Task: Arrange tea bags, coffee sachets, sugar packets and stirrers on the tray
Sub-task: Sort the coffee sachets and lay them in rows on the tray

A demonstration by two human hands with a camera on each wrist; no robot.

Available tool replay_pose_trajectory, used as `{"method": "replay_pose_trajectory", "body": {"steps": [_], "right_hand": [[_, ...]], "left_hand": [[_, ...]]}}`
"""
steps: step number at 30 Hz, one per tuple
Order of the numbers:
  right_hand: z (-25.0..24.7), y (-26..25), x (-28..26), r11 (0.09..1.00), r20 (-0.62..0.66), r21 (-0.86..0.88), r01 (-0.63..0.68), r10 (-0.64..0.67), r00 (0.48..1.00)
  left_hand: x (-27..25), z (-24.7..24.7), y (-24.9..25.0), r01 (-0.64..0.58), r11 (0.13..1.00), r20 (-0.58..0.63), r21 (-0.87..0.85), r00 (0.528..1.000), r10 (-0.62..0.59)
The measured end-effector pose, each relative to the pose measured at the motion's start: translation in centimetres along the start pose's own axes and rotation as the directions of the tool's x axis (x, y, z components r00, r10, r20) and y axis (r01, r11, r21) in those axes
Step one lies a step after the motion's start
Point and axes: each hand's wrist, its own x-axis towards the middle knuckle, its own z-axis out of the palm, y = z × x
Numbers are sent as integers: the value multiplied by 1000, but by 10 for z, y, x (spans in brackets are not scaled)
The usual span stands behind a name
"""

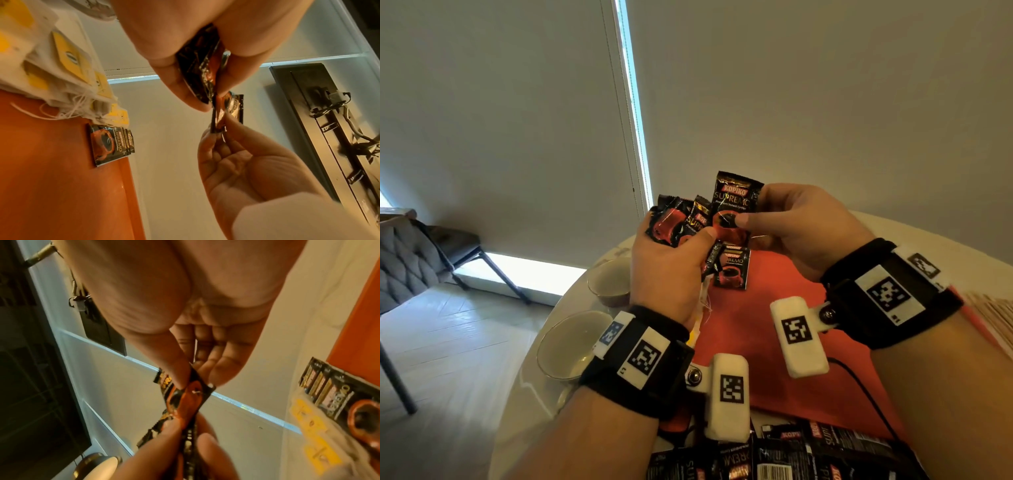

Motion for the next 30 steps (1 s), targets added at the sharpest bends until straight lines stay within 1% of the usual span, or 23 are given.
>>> {"method": "replay_pose_trajectory", "body": {"steps": [3, 5, 7, 9, 11, 13, 17, 19, 22, 27, 30], "right_hand": [[1, 0, 1, 1000, -33, -4, -19, 19, 999], [-4, 1, 2, 999, -113, 33, -36, 40, 993], [-13, 7, 5, 991, -223, 97, -88, 108, 969], [-21, 20, 8, 968, -273, 163, -189, 228, 935], [-25, 36, 10, 940, -266, 140, -311, 339, 902], [-26, 51, 12, 904, -248, 52, -424, 423, 871], [-19, 70, 16, 830, -207, -47, -555, 536, 819], [-16, 74, 19, 807, -203, -73, -585, 563, 802], [-13, 74, 21, 785, -195, -134, -605, 577, 793], [-9, 73, 26, 749, -226, -212, -628, 587, 777], [-8, 73, 26, 744, -239, -241, -624, 577, 781]], "left_hand": [[2, -2, 0, 15, 1000, -52, 5, 999, -14], [4, -5, 0, 16, 999, -87, 35, 996, -13], [5, -6, 1, 0, 999, -117, 51, 993, 6], [6, -7, 1, -11, 999, -120, 43, 993, 17], [6, -6, 2, 0, 998, -119, 56, 993, 7], [5, -6, 3, 16, 999, -112, 45, 994, -10], [6, -6, 4, 22, 999, -111, 25, 994, -19], [6, -5, 4, 21, 1000, -113, 19, 993, -18], [7, -5, 4, 31, 1000, -101, 7, 994, -30], [9, -4, 2, 28, 1000, -93, 9, 995, -27], [9, -4, 2, 21, 1000, -98, 2, 995, -21]]}}
